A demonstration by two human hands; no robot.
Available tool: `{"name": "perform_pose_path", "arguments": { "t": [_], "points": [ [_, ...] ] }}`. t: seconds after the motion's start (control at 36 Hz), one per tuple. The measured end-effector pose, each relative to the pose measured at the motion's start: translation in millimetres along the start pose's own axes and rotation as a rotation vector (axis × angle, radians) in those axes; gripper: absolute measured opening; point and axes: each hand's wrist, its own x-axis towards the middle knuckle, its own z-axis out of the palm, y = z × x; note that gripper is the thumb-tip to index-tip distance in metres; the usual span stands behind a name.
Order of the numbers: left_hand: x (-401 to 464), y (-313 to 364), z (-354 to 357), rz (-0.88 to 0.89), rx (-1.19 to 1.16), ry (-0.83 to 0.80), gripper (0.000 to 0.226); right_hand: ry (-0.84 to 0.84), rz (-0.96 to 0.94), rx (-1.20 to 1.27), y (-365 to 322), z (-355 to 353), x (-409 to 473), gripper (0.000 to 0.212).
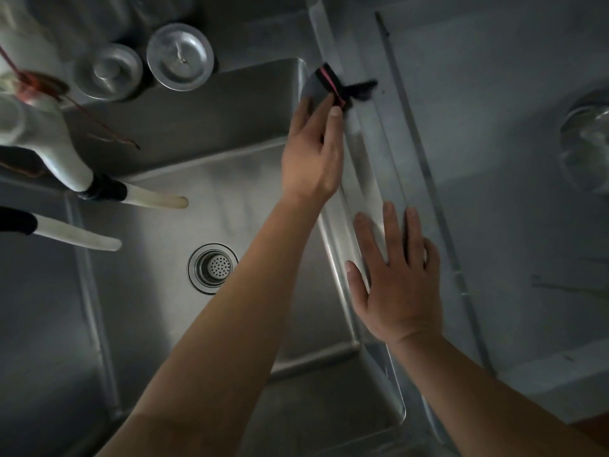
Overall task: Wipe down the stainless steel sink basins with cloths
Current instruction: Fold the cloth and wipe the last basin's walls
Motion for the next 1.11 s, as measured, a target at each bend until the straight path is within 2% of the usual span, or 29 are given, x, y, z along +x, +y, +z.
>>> {"name": "perform_pose_path", "arguments": {
  "t": [0.14, 0.31, 0.44, 0.61, 0.81, 0.97, 1.03, 1.11],
  "points": [
    [-13.7, -4.8, 5.2, 0.182, 0.253, -0.001, 0.041, 0.022, 0.010, 0.005, 0.5, 2.0, 0.8, 0.063],
    [-38.2, -13.7, -5.6, 0.282, 0.322, -0.085, 0.041, 0.045, 0.006, 0.024, -1.5, 3.5, 0.2, 0.063],
    [-64.2, -16.5, -6.7, 0.166, 0.324, -0.177, 0.043, 0.068, -0.010, 0.156, 1.3, 2.0, -0.4, 0.054],
    [-115.6, -10.4, -2.6, 0.068, 0.304, -0.264, 0.044, 0.118, 0.044, 0.498, 21.3, -1.3, -49.4, 0.051],
    [-205.2, -4.4, -1.3, -0.005, 0.369, -0.399, 0.046, 0.144, -0.036, 0.490, 62.8, -1.0, -149.4, 0.042],
    [-287.5, -1.2, 5.1, -0.023, 0.472, -0.488, 0.051, -0.151, -0.059, 0.414, 82.0, 12.0, -202.2, 0.055],
    [-307.3, -4.0, 7.8, -0.033, 0.521, -0.545, 0.053, -0.150, -0.073, 0.428, 85.2, 12.7, -207.3, 0.055],
    [-333.3, -10.5, 7.6, 0.038, 0.613, -0.633, 0.055, -0.023, -0.076, 0.488, 89.5, 10.9, -203.7, 0.050]
  ]
}}
